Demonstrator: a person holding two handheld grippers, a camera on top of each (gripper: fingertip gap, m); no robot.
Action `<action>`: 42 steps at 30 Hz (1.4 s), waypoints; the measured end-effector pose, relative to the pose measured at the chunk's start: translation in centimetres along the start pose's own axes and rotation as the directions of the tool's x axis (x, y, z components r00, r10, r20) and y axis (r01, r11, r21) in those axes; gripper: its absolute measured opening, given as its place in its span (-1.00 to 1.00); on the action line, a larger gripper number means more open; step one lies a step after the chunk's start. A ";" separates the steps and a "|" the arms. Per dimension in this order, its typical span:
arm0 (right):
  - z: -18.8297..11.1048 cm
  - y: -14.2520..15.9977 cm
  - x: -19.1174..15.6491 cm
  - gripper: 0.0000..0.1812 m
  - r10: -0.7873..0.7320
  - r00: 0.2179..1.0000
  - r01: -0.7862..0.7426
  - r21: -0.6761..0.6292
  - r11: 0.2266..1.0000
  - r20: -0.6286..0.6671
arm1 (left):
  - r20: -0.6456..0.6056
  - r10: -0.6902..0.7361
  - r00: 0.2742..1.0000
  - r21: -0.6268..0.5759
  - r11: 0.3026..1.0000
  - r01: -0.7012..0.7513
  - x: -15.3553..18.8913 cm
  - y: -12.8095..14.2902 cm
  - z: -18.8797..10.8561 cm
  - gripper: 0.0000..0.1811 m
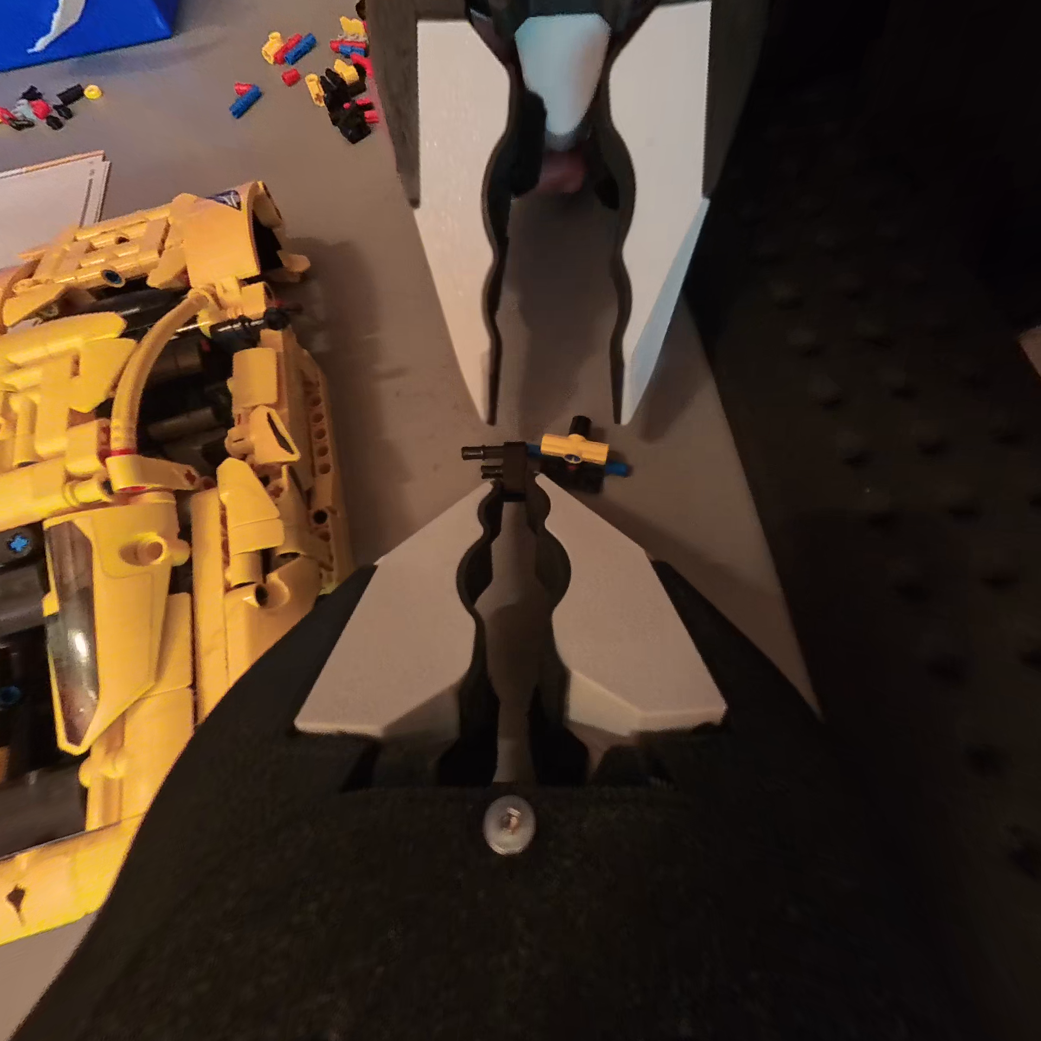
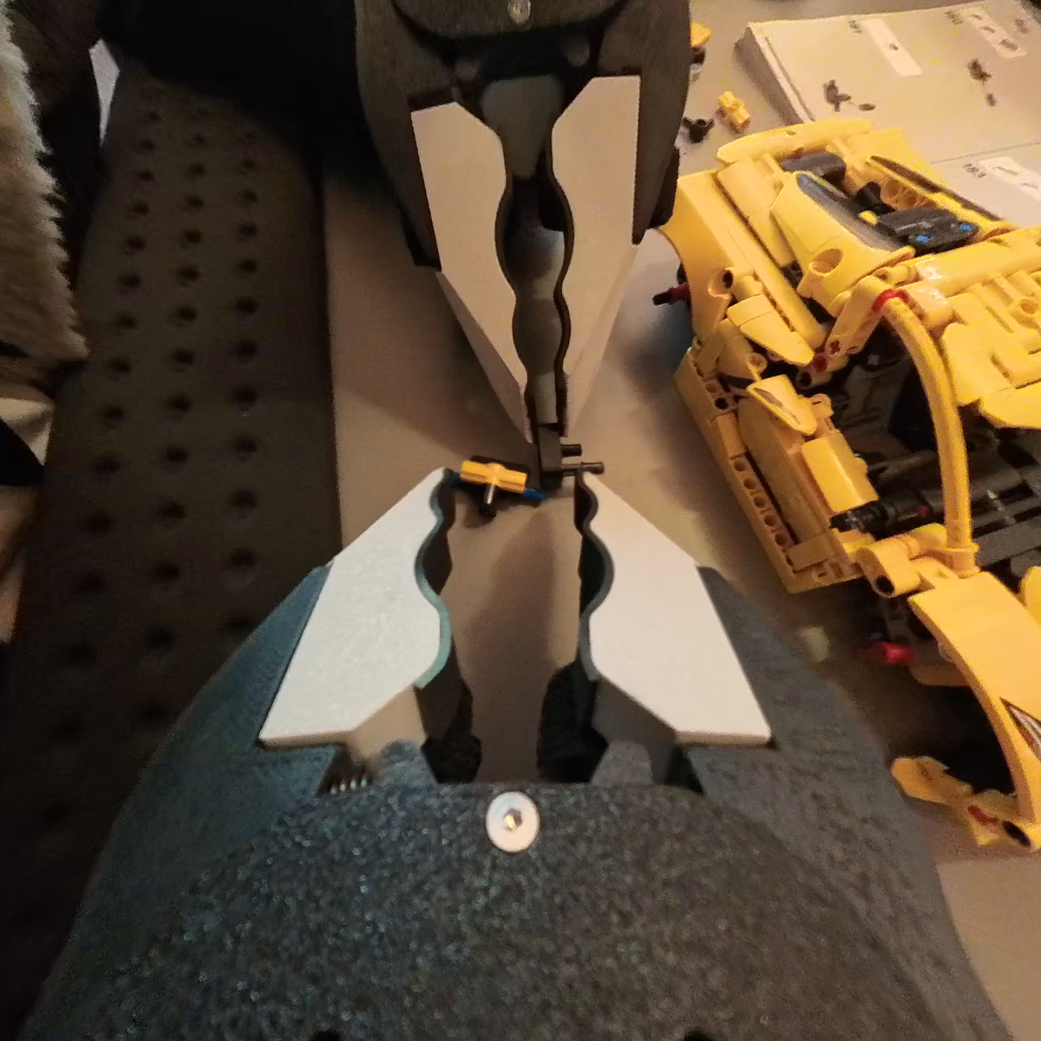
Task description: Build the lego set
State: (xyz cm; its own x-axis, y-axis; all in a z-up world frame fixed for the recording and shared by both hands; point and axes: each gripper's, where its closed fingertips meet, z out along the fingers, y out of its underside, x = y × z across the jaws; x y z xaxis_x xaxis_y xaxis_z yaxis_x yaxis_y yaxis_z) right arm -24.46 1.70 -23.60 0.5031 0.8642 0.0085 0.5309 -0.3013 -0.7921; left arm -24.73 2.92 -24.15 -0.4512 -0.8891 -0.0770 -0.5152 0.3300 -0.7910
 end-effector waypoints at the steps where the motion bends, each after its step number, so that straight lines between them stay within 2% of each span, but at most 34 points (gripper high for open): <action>1: 0.0 0.2 -0.3 -0.62 0.012 1.000 -0.012 -0.013 1.000 0.022 | 0.001 0.001 1.000 0.001 1.000 -0.001 0.0 0.0 0.0 -0.92; 4: -0.2 0.3 -1.3 -0.78 0.020 0.997 -0.019 -0.017 1.000 0.076 | 0.010 -0.001 1.000 0.002 1.000 0.001 -0.1 -0.1 0.0 -0.92; 8: -0.1 0.8 -1.6 -0.80 0.010 0.997 -0.006 -0.047 0.999 0.081 | 0.001 -0.011 1.000 0.017 1.000 0.011 -0.1 -0.3 -0.1 -0.92; 17: 1.0 1.2 -1.7 -0.68 0.003 0.994 0.004 -0.071 0.997 0.105 | -0.004 0.016 1.000 -0.010 1.000 -0.016 0.1 0.0 -0.2 -0.92; 26: 1.7 1.0 -1.8 -0.59 -0.004 0.992 0.013 -0.072 0.997 0.123 | -0.025 0.072 0.997 -0.065 0.995 -0.074 0.5 0.8 -1.7 -0.92; 30: 1.1 0.4 -2.0 -0.68 0.000 0.991 0.005 -0.038 0.999 0.133 | -0.065 0.041 0.997 -0.015 0.999 -0.042 1.1 -0.1 -2.8 -0.92; 34: 1.3 0.9 -1.9 -0.76 0.000 0.992 0.008 -0.067 0.998 0.127 | -0.108 0.057 0.992 -0.068 0.996 -0.065 2.4 0.8 -1.9 -0.92; 38: 1.3 0.8 -1.6 -0.90 -0.023 0.994 0.030 -0.064 0.998 0.107 | -0.126 0.049 0.991 -0.047 0.997 -0.055 2.9 0.4 -1.5 -0.92; 42: 1.4 0.9 -1.4 -0.86 -0.024 0.994 0.031 -0.061 0.998 0.106 | -0.128 0.039 0.991 -0.033 0.998 -0.044 2.9 0.1 -1.5 -0.92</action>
State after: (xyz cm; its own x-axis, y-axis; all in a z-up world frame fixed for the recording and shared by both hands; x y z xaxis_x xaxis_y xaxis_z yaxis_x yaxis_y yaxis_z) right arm -25.61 0.75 -25.16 0.4146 0.9092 -0.0375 0.5868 -0.2986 -0.7527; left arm -27.22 0.84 -23.54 -0.5607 -0.8275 -0.0294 -0.5189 0.3788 -0.7663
